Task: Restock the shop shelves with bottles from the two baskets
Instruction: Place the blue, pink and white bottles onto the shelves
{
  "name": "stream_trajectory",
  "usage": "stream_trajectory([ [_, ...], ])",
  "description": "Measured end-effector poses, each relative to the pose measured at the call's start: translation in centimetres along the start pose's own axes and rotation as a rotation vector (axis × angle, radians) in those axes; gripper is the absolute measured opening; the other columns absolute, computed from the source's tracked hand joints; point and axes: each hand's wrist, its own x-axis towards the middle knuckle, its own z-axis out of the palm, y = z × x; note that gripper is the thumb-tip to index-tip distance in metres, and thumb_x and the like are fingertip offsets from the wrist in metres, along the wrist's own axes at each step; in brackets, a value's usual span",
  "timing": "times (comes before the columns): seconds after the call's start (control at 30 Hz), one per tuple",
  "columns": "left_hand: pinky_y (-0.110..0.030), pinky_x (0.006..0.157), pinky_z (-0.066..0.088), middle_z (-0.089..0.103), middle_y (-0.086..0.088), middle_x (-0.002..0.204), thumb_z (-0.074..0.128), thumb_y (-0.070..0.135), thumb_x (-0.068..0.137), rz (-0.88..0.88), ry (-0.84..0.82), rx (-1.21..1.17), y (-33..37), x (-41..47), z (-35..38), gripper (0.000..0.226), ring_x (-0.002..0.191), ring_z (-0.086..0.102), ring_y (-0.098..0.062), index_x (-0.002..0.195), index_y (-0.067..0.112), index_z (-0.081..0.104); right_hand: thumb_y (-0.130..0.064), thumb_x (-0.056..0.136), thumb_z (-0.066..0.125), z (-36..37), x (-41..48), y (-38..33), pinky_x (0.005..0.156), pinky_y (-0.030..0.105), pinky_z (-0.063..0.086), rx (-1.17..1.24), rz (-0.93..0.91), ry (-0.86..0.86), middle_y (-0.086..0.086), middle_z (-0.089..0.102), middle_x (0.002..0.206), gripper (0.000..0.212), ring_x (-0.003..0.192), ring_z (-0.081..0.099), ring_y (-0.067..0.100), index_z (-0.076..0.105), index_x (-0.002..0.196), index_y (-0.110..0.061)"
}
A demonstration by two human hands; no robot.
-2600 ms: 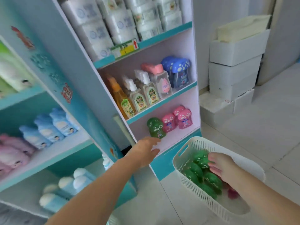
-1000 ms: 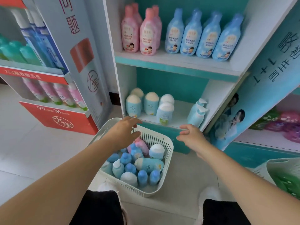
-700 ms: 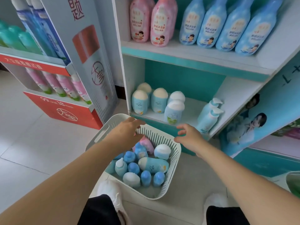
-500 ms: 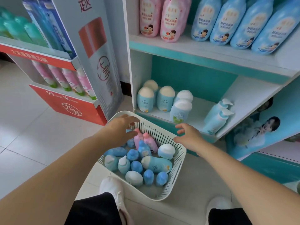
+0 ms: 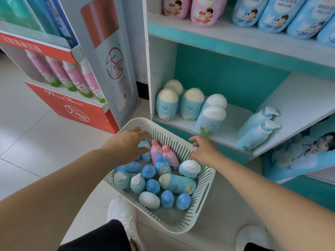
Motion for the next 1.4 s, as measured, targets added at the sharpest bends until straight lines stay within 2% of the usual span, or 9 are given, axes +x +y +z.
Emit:
stream_trajectory([
  [0.2,-0.035,0.090,0.045,0.054,0.004,0.120,0.058,0.050,0.083,0.004,0.016,-0.001,0.9,1.2,1.4,0.050,0.108,0.055,-0.019,0.127,0.028,0.050,-0.019,0.081,0.066,2.8,1.8,2.6,0.097,0.033,0.042,-0.148,-0.034,-0.069,0.003,0.046,0.133,0.058,0.120,0.048,0.020,0.042,0.134,-0.020],
  [0.33,-0.031,0.092,0.042,0.051,0.005,0.126,0.058,0.053,0.082,0.017,-0.040,0.041,0.8,2.0,2.0,0.053,0.111,0.051,-0.018,0.130,0.030,0.048,-0.023,0.082,0.063,4.7,2.8,3.6,0.098,0.035,0.042,-0.398,-0.100,-0.136,0.004,0.047,0.136,0.056,0.123,0.047,0.024,0.040,0.133,-0.018],
  [0.43,-0.030,0.091,0.042,0.052,0.006,0.126,0.059,0.051,0.082,0.012,-0.036,0.030,0.7,2.6,2.3,0.052,0.110,0.051,-0.018,0.128,0.030,0.049,-0.016,0.084,0.062,6.4,2.9,4.0,0.096,0.039,0.044,-0.459,-0.082,-0.220,0.006,0.045,0.134,0.054,0.122,0.047,0.027,0.039,0.133,-0.017],
  [0.53,-0.029,0.089,0.042,0.053,0.006,0.124,0.059,0.051,0.083,0.010,-0.025,0.027,0.9,3.1,2.4,0.051,0.108,0.052,-0.017,0.128,0.030,0.049,-0.010,0.085,0.061,7.1,3.3,4.8,0.093,0.039,0.045,-0.536,-0.112,-0.216,0.008,0.047,0.129,0.050,0.117,0.050,0.027,0.041,0.130,-0.015],
  [0.7,-0.038,0.091,0.046,0.051,0.008,0.125,0.055,0.050,0.085,0.030,-0.035,0.022,1.2,3.3,3.0,0.049,0.111,0.053,-0.016,0.129,0.030,0.047,-0.007,0.085,0.058,6.8,4.2,6.1,0.085,0.038,0.045,-0.599,-0.090,-0.216,0.010,0.049,0.129,0.051,0.113,0.053,0.030,0.040,0.132,-0.015],
  [0.87,-0.036,0.090,0.047,0.049,0.010,0.125,0.051,0.047,0.089,-0.010,-0.093,0.046,0.3,3.1,4.1,0.045,0.110,0.054,-0.014,0.131,0.033,0.045,-0.007,0.084,0.060,7.4,4.5,6.8,0.082,0.039,0.046,-0.643,-0.098,-0.214,0.012,0.053,0.125,0.043,0.109,0.057,0.032,0.044,0.124,-0.011],
  [1.1,-0.036,0.090,0.047,0.052,0.006,0.122,0.051,0.032,0.091,-0.069,-0.094,0.072,-0.1,3.5,4.3,0.037,0.107,0.057,-0.018,0.128,0.030,0.048,-0.006,0.086,0.057,6.4,4.2,6.4,0.083,0.037,0.044,-0.738,-0.209,-0.187,0.012,0.056,0.123,0.038,0.110,0.057,0.031,0.048,0.122,-0.010],
  [1.27,-0.038,0.091,0.047,0.050,0.008,0.122,0.050,0.029,0.092,0.017,-0.103,0.057,2.2,3.7,4.3,0.037,0.108,0.055,-0.018,0.128,0.030,0.049,-0.013,0.084,0.060,5.2,3.3,5.7,0.084,0.036,0.046,-0.696,-0.249,-0.121,0.010,0.060,0.117,0.035,0.106,0.057,0.028,0.053,0.118,-0.011],
  [1.4,-0.035,0.093,0.045,0.046,0.010,0.127,0.051,0.029,0.091,0.064,-0.162,0.088,3.4,4.0,3.9,0.039,0.113,0.052,-0.015,0.130,0.033,0.046,-0.022,0.083,0.058,2.3,1.9,3.8,0.075,0.035,0.044,-0.596,-0.233,-0.061,0.009,0.060,0.115,0.032,0.104,0.058,0.032,0.052,0.113,-0.013],
])
